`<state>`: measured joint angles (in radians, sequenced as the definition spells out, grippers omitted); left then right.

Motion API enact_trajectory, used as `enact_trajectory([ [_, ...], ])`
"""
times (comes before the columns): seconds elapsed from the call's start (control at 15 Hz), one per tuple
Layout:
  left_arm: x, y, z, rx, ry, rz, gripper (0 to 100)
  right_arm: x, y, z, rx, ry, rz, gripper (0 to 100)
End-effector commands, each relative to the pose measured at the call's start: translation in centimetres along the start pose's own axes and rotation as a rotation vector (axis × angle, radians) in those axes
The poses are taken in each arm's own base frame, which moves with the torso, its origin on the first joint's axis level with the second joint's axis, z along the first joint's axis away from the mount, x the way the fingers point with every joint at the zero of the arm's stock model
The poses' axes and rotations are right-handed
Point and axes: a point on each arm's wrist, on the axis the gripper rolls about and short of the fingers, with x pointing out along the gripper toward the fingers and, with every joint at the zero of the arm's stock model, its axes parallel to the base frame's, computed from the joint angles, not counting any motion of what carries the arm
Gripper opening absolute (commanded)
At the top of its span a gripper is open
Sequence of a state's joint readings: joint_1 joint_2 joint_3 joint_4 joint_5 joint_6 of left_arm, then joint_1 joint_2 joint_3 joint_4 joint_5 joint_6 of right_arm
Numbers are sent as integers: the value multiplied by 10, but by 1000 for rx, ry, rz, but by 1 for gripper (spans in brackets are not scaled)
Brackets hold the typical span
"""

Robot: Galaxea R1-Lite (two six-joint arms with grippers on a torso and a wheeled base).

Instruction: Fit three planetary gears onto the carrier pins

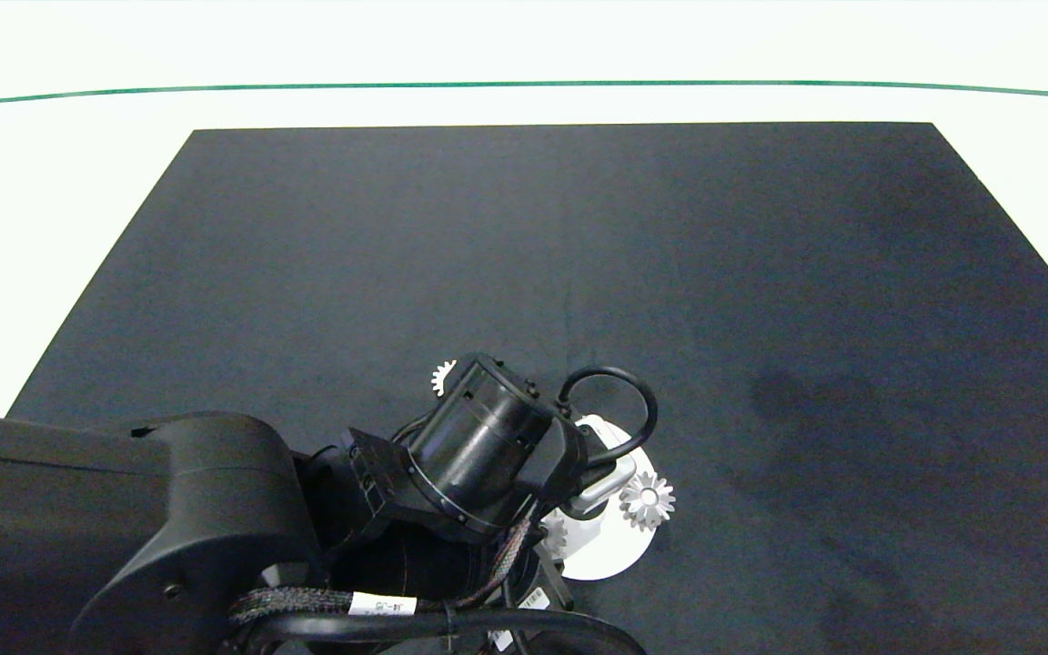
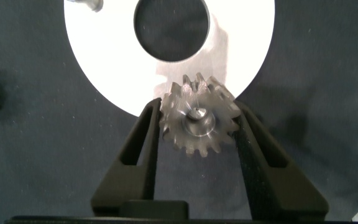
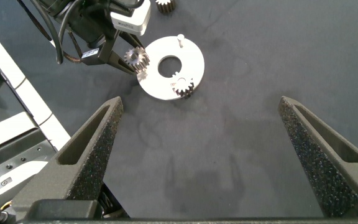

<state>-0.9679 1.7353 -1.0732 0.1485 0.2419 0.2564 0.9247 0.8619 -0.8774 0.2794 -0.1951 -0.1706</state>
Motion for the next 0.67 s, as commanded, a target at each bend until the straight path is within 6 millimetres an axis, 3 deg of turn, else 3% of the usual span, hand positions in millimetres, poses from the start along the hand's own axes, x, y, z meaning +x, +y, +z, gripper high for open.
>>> enact_trajectory([
  [0.07,-1,1,0,2,0,3,100,0,0,0,-2,2,-1,100],
  [0.33,-8,8,5,-40,-33,21,100,0,0,0,0,2,-1,100],
  [0.53,-52,59,-1,-188,-131,155,100,0,0,0,0,1,1,100],
  [0.67,-84,93,-18,-349,-179,272,100,0,0,0,0,2,-1,100],
])
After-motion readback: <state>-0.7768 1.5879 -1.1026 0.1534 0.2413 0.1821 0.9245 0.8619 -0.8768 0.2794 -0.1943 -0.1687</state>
